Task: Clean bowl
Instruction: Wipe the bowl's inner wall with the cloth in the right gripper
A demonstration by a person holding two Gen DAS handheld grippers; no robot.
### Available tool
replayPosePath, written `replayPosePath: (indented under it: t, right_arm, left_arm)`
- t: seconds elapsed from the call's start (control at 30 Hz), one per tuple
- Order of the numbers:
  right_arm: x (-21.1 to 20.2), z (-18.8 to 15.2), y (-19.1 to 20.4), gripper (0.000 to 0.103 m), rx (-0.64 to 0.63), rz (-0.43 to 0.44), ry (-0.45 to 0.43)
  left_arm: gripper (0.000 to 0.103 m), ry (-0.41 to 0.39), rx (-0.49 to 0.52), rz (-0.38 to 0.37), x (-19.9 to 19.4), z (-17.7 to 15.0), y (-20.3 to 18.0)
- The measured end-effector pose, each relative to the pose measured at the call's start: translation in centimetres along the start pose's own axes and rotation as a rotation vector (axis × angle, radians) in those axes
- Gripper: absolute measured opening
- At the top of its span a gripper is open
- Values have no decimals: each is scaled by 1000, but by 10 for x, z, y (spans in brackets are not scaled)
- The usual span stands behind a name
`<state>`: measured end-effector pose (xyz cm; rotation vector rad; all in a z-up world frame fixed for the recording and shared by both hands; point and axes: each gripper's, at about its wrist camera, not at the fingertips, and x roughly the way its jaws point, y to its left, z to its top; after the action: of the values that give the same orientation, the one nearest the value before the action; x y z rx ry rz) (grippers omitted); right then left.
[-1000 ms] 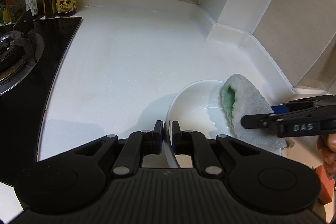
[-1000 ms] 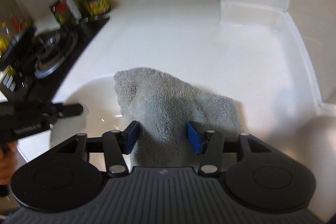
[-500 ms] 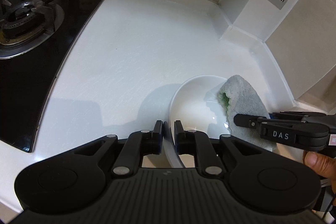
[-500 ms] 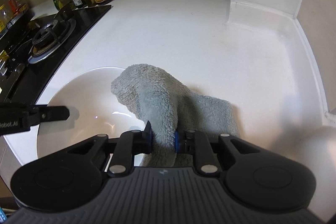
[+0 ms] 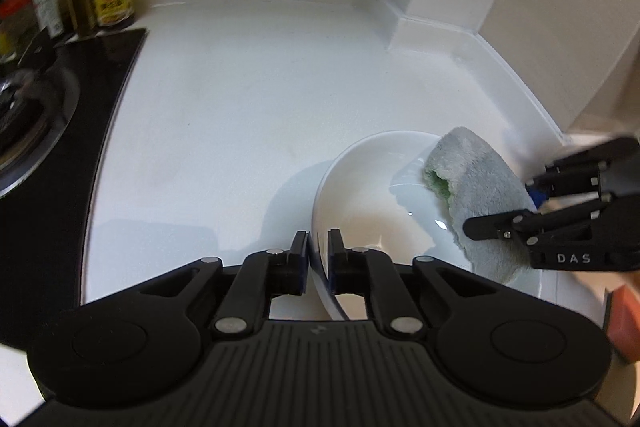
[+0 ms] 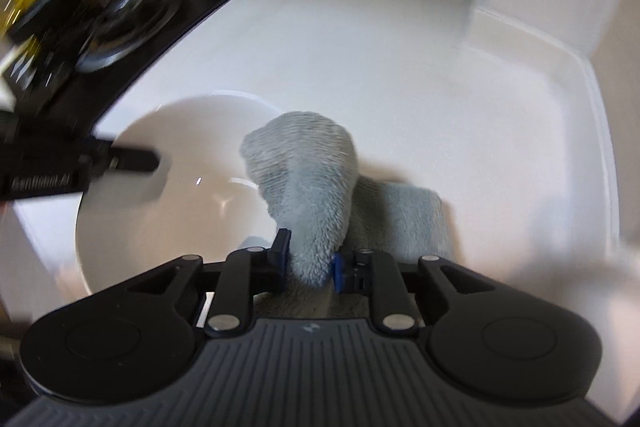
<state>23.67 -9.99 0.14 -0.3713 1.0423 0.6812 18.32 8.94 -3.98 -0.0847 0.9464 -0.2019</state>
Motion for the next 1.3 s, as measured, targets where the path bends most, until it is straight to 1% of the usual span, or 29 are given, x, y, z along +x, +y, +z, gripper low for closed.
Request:
replayPosePath:
  t: [0.17,0.27,0.37,0.47,0.57,0.63,0.73,0.8,0.87,0.93,1.0,1.07,1.13,1.2,1.23,1.27,1.3]
  right_arm:
    - [10,26,6,22,-227,-8,57]
    - [18,43,4,23,-304,9,81]
    - [26,60,4,24,-363,32,103]
    - [33,74,2,24,-367,53,111]
    - [40,92,-6,24,-326,82,99]
    - [46,100,-10,24,-288,106,91]
    - [47,100,-13,23,-242,99,83]
    - [45,96,-16,20,-198,91,75]
    - [41,86,-22,19,-128,78,59]
    - [36,72,-27,19,-54,53,35]
    - [33,60,-30,18,12,33,14]
    - [31,51,-30,18,59,13,-4]
    - [28,42,-30,18,103,-5,-20]
    - [26,34,-29,18,136,-24,-35]
    - [25,31,-29,18,153,-31,-40]
    - [25,29,-28,17,167,-37,-44]
    - [24,26,-29,17,188,-44,-50]
  left_arm:
    - [14,-1,93,0,7,10,2]
    - [16,4,156,4,11,17,4]
    - [16,7,199,1,14,22,6]
    - [15,7,250,-20,18,27,7]
    - [12,8,311,-53,25,34,4]
    - [10,8,328,-64,27,37,4]
    - [6,7,288,-86,33,44,9]
    - [5,8,209,-105,36,48,13]
    - [8,7,143,-104,37,51,13]
    - [11,14,96,-93,38,53,11]
    - [14,19,38,-67,37,50,8]
    - [14,23,-16,-37,35,46,5]
    - [12,26,-35,-9,30,39,1]
    - [12,55,-53,13,25,29,-2]
    - [16,67,-58,20,24,25,-3]
    - [15,70,-76,26,21,19,-3]
    - [16,61,-100,12,17,12,-3]
